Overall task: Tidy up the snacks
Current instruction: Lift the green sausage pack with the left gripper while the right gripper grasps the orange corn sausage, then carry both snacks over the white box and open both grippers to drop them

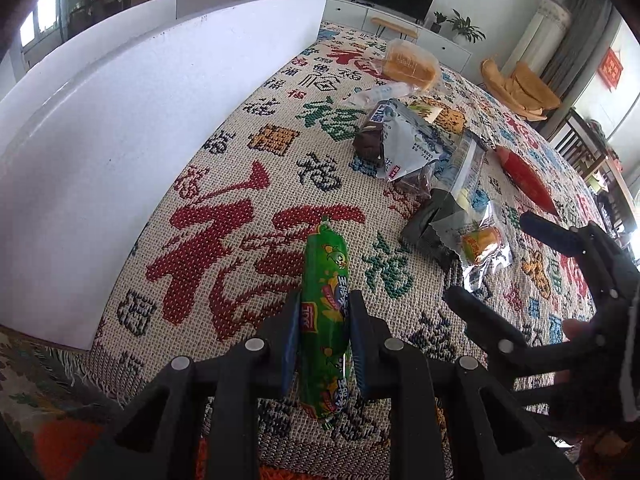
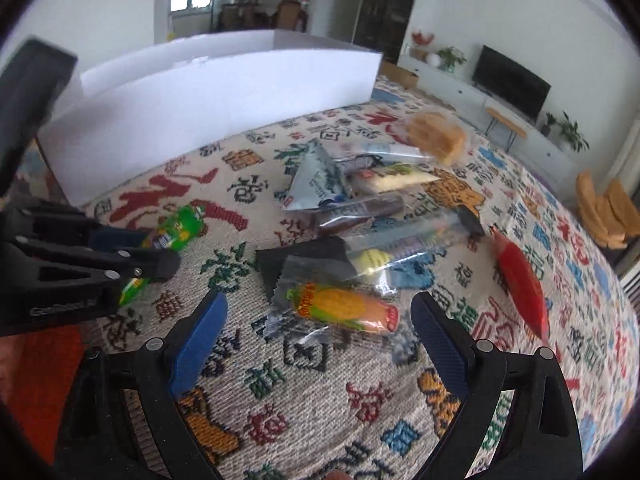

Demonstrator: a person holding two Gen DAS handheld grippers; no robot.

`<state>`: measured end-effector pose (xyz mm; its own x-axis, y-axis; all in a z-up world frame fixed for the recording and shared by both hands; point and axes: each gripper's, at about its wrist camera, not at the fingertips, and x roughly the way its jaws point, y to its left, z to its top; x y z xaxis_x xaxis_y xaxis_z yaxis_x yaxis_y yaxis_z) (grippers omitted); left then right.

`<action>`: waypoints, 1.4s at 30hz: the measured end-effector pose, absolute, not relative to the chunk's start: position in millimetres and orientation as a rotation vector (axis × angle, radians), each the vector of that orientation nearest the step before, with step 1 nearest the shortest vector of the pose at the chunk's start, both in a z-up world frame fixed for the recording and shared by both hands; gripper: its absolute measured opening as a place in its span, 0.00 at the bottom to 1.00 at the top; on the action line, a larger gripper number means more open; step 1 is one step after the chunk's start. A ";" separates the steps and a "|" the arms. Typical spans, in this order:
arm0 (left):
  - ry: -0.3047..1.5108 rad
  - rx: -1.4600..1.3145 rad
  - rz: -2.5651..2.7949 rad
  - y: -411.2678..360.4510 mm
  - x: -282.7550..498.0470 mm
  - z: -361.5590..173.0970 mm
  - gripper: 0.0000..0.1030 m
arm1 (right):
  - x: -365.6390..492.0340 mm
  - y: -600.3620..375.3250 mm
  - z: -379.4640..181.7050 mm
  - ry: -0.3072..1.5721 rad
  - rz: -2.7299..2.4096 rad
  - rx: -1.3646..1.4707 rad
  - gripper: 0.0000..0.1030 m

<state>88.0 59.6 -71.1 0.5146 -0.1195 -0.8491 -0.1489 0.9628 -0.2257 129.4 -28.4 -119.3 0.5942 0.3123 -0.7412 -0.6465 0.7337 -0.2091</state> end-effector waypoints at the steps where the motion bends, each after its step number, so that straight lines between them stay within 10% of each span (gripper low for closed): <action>1: 1.033 -0.291 0.016 60.4 86.9 -71.4 0.22 | 132.3 -24.8 -125.7 0.749 0.566 -0.531 0.92; 22: 1.023 -0.351 -0.001 67.4 85.2 -72.7 0.22 | 231.0 -92.2 -120.2 1.319 0.397 -0.029 0.89; 24: 1.021 -0.363 -0.007 68.8 84.6 -73.2 0.22 | 235.1 -75.1 -126.0 1.337 0.375 -0.102 0.83; 28: 1.013 -0.399 -0.019 74.2 82.5 -73.9 0.22 | 229.3 -73.2 -121.4 1.304 0.347 -0.172 0.33; 42: 0.880 -0.535 -0.100 85.3 62.9 -42.2 0.22 | 202.4 -134.3 -69.4 1.265 0.486 0.105 0.29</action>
